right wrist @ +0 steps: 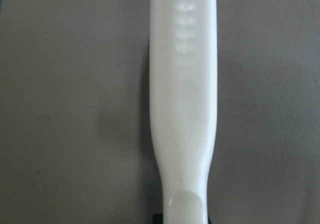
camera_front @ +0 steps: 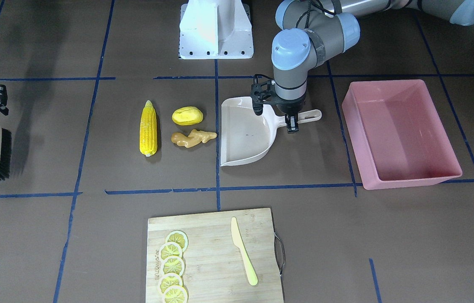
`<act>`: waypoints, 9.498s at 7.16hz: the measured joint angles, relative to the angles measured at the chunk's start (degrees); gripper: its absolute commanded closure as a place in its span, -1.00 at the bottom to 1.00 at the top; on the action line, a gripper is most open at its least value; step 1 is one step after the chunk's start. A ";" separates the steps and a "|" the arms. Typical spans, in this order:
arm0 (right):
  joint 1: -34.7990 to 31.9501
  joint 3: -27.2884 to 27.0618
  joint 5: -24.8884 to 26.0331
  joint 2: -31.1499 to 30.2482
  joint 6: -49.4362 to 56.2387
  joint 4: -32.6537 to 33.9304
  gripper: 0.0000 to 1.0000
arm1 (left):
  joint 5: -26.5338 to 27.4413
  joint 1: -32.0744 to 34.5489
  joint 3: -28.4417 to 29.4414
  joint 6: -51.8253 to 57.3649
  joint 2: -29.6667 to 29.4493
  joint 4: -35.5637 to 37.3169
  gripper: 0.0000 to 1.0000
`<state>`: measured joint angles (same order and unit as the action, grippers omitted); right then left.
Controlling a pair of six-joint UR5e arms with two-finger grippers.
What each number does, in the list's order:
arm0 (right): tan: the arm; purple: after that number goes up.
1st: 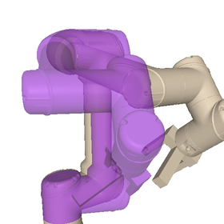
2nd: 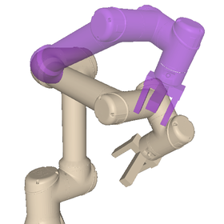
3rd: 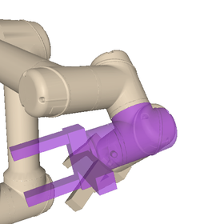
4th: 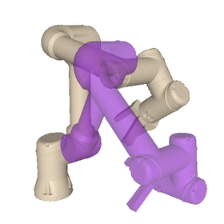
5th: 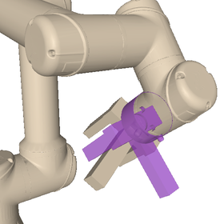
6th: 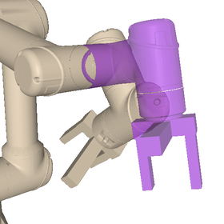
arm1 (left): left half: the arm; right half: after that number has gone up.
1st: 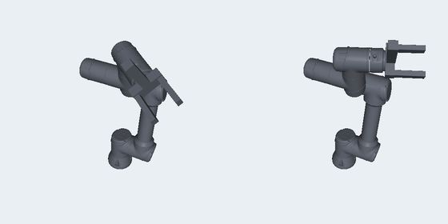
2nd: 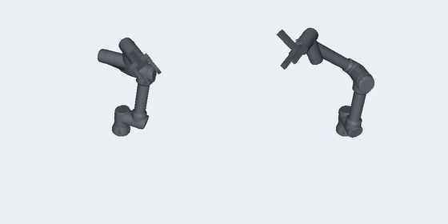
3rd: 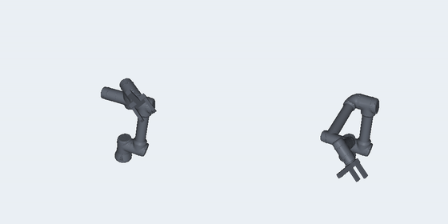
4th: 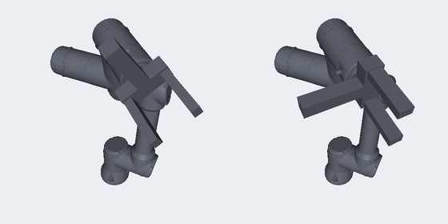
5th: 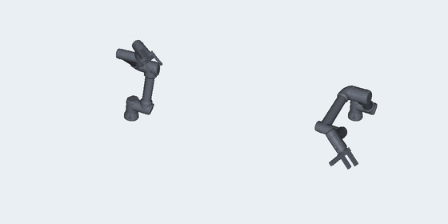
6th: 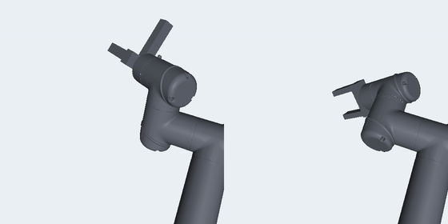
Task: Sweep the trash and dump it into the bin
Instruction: 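Lift the brush with the right gripper and bring it beside the corn, then sweep the corn, ginger and potato into the dustpan with the brush, then push the brush further into the dustpan to settle the items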
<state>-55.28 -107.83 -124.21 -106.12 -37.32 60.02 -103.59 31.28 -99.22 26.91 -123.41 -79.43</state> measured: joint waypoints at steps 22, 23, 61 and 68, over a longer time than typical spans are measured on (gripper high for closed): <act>31.99 -3.87 18.06 21.74 -37.41 2.11 1.00 | 0.41 -0.78 0.68 -1.69 -0.55 2.18 1.00; 32.86 -3.30 18.76 23.07 -38.64 2.11 1.00 | 0.41 -0.78 0.65 -1.69 -0.55 2.18 1.00; 39.49 8.89 22.88 49.98 -53.84 4.77 1.00 | 0.23 -0.61 -0.27 -1.77 -0.61 2.09 1.00; 38.52 7.00 22.35 48.50 -53.73 5.59 1.00 | 0.12 -0.61 -0.27 -1.78 -0.61 2.01 1.00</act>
<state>-16.76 -100.83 -101.86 -57.62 -91.05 65.61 -103.47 30.67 -99.49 25.14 -124.01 -77.43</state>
